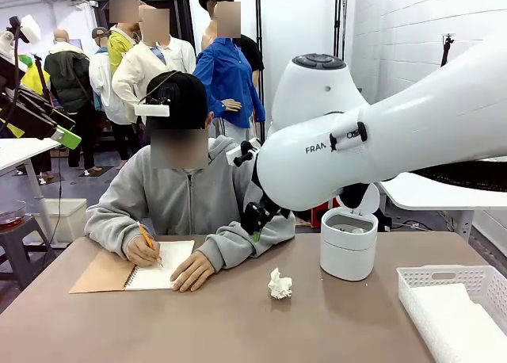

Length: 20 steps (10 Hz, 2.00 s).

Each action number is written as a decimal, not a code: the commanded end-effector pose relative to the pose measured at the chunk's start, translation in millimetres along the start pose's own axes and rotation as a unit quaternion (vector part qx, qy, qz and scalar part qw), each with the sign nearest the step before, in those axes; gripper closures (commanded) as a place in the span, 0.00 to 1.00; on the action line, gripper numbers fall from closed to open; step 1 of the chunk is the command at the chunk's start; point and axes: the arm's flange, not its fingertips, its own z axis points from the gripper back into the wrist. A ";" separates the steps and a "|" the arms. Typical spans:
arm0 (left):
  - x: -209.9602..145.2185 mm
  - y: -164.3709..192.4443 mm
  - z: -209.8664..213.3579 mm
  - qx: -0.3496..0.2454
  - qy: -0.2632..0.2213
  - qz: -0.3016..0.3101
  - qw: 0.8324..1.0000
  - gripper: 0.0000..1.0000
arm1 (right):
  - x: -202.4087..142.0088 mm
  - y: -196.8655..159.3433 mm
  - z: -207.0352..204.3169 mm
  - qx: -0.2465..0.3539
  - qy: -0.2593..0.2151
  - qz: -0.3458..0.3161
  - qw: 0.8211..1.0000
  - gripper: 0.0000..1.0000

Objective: Sort the paper based on its condition.
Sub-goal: If a person hands you a paper, place it in the Organizing basket , and if it's crumpled, put it in the Trash can.

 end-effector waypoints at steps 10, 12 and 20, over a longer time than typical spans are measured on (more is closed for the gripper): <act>-1.6 0.1 0.2 -0.005 -0.003 0.001 1.000 0.00 | 39.1 -11.1 -99.6 0.025 0.147 0.011 0.989 0.00; -1.6 0.1 0.2 -0.005 -0.003 0.001 1.000 0.00 | 30.5 -11.4 -126.3 0.019 0.176 0.006 0.984 0.00; -1.6 0.1 0.2 -0.005 -0.003 0.001 1.000 0.00 | 1.2 -26.5 -200.3 0.038 0.227 -0.011 0.973 0.00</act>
